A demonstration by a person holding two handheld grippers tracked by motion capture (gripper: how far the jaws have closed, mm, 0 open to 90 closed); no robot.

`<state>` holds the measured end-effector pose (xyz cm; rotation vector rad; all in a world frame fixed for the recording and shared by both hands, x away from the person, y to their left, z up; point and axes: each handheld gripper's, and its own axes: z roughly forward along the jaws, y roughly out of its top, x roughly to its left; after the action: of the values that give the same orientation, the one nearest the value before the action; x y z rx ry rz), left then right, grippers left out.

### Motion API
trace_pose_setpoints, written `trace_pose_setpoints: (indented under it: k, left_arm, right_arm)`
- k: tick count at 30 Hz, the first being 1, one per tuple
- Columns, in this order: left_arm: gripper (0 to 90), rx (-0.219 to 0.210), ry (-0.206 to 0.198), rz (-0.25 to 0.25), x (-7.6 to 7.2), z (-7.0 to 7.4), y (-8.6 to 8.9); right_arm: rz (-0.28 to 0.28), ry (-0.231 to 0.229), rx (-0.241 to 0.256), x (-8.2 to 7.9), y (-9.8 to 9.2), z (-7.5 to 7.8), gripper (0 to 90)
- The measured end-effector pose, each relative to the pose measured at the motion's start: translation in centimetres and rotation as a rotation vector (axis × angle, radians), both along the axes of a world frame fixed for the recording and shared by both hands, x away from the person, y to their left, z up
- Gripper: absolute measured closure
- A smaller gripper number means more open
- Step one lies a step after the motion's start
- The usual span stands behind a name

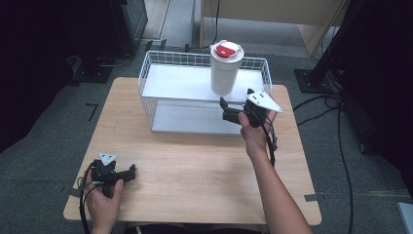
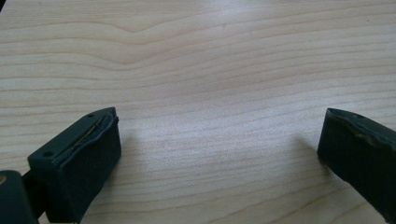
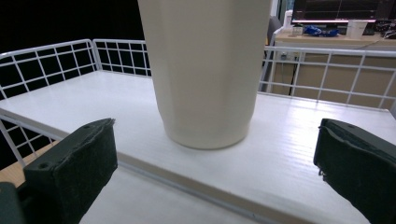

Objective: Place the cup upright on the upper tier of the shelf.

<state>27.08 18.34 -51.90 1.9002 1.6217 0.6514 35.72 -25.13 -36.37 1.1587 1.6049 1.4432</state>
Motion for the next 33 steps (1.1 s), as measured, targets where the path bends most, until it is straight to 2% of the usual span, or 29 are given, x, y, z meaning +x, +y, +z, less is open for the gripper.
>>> trace_pose_setpoints:
  k: [14,23,33]
  left_arm:
    - [0.0,0.000,0.002,-0.001,0.0,0.0,0.0]
    - [0.0,0.000,0.000,0.000,0.0,0.0,0.0]
    - [0.0,-0.001,0.002,0.000,0.0,0.0,0.0]
  right_arm:
    - [0.003,0.009,-0.008,-2.4,-1.3,-1.8,0.0]
    - [-0.013,0.023,-0.016,-4.2,-2.8,-3.1,0.0]
    - [-0.027,0.039,0.010,-5.6,-4.2,-4.4,0.0]
